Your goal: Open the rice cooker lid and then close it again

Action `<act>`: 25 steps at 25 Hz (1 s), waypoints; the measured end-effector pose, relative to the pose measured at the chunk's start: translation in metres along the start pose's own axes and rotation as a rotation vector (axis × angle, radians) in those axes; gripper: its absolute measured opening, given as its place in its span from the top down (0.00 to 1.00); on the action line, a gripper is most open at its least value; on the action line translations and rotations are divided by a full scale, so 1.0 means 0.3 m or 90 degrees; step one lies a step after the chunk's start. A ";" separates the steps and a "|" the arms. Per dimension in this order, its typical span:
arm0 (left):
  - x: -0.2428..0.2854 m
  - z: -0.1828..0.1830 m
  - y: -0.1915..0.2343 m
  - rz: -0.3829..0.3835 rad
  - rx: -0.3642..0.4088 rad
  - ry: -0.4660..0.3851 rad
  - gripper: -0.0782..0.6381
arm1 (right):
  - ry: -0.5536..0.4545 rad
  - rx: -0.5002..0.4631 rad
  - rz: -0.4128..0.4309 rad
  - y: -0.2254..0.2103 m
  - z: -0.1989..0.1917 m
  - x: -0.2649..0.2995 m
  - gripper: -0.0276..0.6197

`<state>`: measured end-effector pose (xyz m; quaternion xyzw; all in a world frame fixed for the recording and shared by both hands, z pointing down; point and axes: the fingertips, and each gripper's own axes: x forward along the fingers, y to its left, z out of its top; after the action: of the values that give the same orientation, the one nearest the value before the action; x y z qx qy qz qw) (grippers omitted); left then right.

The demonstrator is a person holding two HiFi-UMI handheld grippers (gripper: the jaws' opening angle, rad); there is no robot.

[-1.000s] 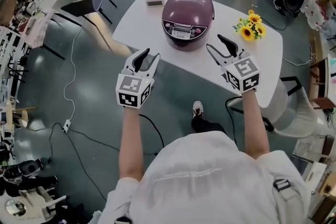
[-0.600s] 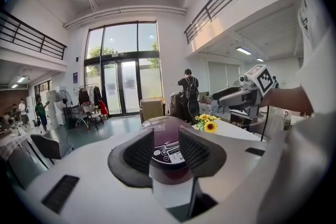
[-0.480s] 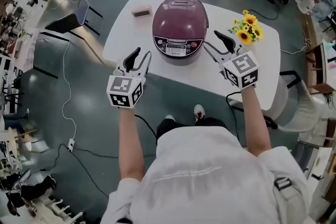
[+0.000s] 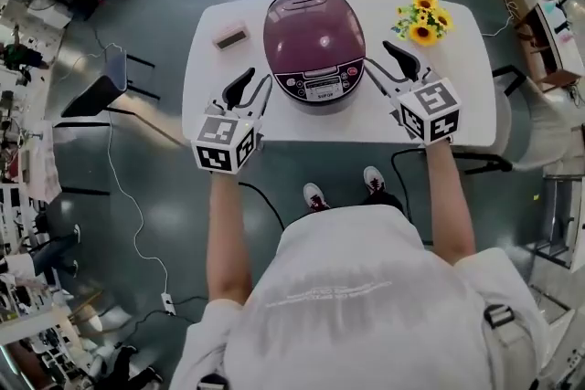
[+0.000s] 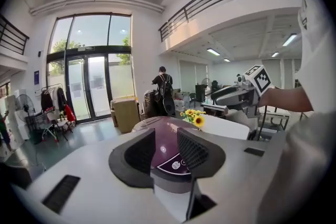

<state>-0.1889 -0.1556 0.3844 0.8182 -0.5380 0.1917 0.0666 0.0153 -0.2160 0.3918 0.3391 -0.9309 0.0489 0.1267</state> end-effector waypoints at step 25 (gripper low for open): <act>0.363 -0.070 -0.250 -0.255 0.254 0.130 0.73 | 0.059 0.069 -0.091 -0.016 -0.159 -0.078 0.60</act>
<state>-0.0881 -0.2112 0.4528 0.8815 -0.3078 0.3580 -0.0055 0.0453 -0.1969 0.4314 0.4086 -0.8933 0.1059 0.1542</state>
